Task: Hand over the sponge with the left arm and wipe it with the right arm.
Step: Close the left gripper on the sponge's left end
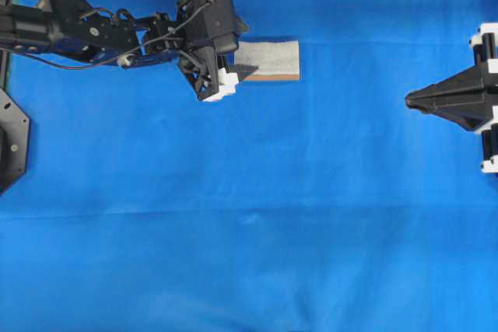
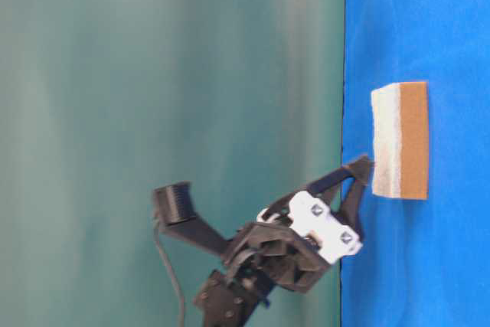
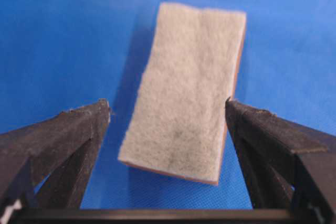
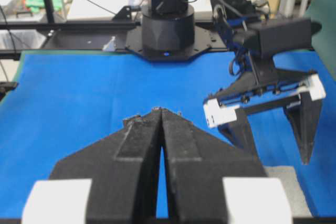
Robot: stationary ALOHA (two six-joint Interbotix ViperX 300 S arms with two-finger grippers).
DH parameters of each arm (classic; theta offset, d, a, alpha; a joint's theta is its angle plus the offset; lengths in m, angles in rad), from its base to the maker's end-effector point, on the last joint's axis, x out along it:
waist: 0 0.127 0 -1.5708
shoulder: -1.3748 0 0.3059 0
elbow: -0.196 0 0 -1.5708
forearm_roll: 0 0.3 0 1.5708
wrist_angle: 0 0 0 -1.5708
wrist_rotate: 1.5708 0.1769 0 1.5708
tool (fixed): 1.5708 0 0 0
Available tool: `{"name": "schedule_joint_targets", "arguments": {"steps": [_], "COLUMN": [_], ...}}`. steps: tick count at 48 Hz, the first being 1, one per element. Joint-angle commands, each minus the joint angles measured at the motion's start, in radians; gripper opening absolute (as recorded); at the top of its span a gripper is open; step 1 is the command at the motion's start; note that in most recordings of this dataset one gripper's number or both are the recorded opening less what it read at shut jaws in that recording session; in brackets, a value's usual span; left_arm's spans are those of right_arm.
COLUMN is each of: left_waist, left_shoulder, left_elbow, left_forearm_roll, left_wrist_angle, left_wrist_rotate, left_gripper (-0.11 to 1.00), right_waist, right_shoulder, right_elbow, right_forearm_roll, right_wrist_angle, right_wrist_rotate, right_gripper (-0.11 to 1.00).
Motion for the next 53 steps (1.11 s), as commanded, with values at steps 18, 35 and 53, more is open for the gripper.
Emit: {"name": "schedule_joint_targets", "arguments": {"steps": [18, 35, 53], "left_waist": [0.008, 0.008, 0.008], "left_shoulder": [0.091, 0.127, 0.103], "left_elbow": [-0.032, -0.040, -0.029], "left_forearm_roll": [0.000, 0.002, 0.000], "left_wrist_angle": [-0.032, -0.032, -0.028], "left_wrist_rotate": [0.002, 0.002, 0.005], "left_gripper": [0.94, 0.94, 0.54], "right_waist": [-0.003, -0.003, -0.003], "right_shoulder": [0.018, 0.018, 0.023], "right_elbow": [-0.017, -0.018, -0.018], "right_forearm_roll": [0.003, 0.003, 0.003], "right_wrist_angle": [0.002, 0.003, 0.003], "right_wrist_rotate": [0.002, 0.002, 0.002], "right_gripper": [0.00, 0.00, 0.00]}}
